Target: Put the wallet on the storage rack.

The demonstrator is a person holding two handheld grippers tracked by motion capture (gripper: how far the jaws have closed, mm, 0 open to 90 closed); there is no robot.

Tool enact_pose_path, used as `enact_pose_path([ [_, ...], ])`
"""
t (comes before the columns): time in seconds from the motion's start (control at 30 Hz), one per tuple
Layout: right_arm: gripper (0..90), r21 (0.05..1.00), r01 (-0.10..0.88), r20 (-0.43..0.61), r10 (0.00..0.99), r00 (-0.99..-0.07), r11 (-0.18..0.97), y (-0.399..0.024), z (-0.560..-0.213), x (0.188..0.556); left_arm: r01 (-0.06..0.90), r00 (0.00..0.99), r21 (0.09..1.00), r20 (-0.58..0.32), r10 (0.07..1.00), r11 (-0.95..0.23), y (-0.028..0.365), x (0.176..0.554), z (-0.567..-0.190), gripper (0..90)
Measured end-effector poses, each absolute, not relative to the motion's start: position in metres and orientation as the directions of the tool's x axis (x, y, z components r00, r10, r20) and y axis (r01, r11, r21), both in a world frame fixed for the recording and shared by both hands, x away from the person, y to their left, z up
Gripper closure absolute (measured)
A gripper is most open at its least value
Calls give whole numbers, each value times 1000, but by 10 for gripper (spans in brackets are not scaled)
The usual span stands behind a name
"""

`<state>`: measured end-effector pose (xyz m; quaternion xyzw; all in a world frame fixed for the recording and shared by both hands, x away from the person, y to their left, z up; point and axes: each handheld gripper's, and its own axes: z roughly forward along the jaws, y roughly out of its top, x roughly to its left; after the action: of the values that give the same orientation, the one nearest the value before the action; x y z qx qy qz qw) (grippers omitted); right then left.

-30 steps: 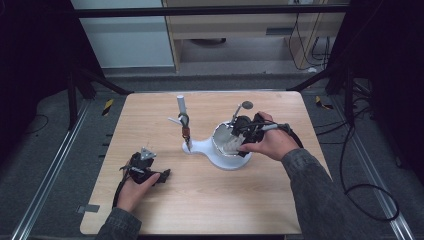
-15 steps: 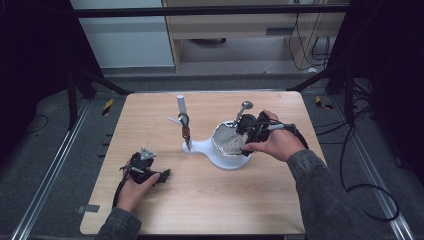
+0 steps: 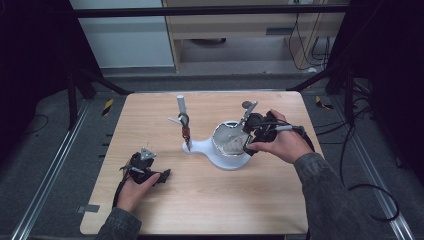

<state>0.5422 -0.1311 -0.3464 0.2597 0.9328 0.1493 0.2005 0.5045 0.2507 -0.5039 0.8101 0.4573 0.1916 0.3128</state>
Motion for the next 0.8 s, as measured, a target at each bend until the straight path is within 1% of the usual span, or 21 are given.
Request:
enact_pose_path([
  [0.17,69,398,430,-297,558,-775,810,-139,-346,540,621,509,681,25,860,-387,251,504,-504,32],
  [0.43,64,462,444,-284,603,-746,768,-152,-342,537,620,510,682,26,860,-388,250,504,-504,25],
  [0.63,59,538,481,-256,677,-690,693,-173,-346,530,617,514,683,26,858,-390,250,504,-505,13],
  [0.8,56,572,487,-251,707,-662,659,-188,-350,524,611,521,687,25,853,-394,250,505,-506,0],
])
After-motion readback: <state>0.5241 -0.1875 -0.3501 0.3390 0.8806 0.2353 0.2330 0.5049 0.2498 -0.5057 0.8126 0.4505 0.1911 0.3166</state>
